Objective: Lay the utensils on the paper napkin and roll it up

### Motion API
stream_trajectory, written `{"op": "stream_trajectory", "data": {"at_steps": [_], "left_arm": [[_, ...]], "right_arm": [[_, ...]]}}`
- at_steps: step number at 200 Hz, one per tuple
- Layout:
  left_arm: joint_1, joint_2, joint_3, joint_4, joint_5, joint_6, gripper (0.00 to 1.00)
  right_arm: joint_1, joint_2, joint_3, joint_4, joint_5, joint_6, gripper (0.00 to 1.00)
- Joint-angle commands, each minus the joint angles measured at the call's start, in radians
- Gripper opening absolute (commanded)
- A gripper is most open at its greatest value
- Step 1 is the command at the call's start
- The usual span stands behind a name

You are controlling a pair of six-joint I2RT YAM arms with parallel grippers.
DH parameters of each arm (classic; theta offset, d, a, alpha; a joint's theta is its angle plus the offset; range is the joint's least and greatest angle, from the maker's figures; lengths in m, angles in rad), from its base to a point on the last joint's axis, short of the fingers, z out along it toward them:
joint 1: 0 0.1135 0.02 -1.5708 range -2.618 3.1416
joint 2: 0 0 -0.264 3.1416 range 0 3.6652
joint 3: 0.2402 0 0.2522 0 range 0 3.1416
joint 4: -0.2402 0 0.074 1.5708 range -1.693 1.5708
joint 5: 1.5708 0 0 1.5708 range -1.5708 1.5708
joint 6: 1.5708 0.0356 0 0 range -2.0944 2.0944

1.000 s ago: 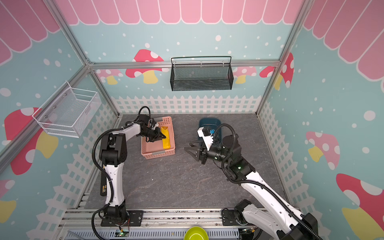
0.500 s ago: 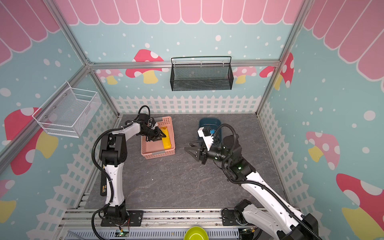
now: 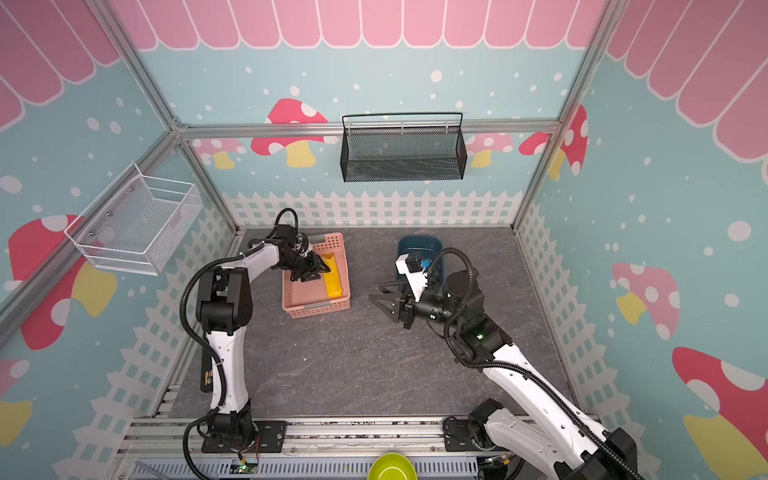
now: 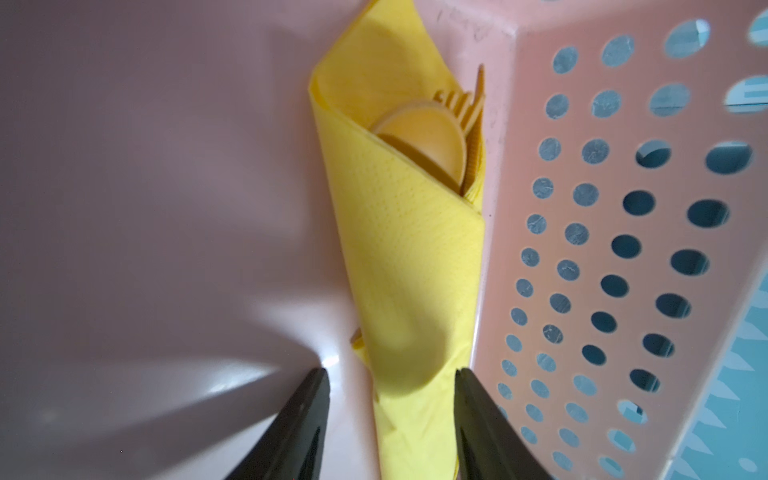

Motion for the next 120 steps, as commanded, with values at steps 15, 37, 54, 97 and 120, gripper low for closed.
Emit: {"op": "stream_trajectory", "data": {"at_steps": [15,37,54,97,120], "left_arm": [[-0.002,-0.076,0.001,-0.040,-0.055,0.021,0.62],[-0.004,-0.102,0.004,-0.045,-0.049,0.022,0.71],[-0.005,-0.128,0.002,-0.052,-0.050,0.022,0.76],[-0.012,-0.223,-0.024,-0.058,-0.062,0.025,0.90],[-0.014,-0.283,-0.052,-0.060,-0.078,0.028,1.00]], "right_arm": [[-0.007,-0.020,0.036,-0.021,0.005,-0.020,0.43],[-0.007,-0.021,0.056,-0.058,0.053,-0.020,0.47],[-0.008,-0.015,0.076,-0.097,0.090,-0.029,0.52],[-0.007,0.002,0.139,-0.229,0.242,-0.069,0.76],[-0.011,0.003,0.148,-0.262,0.301,-0.087,0.82]]}}
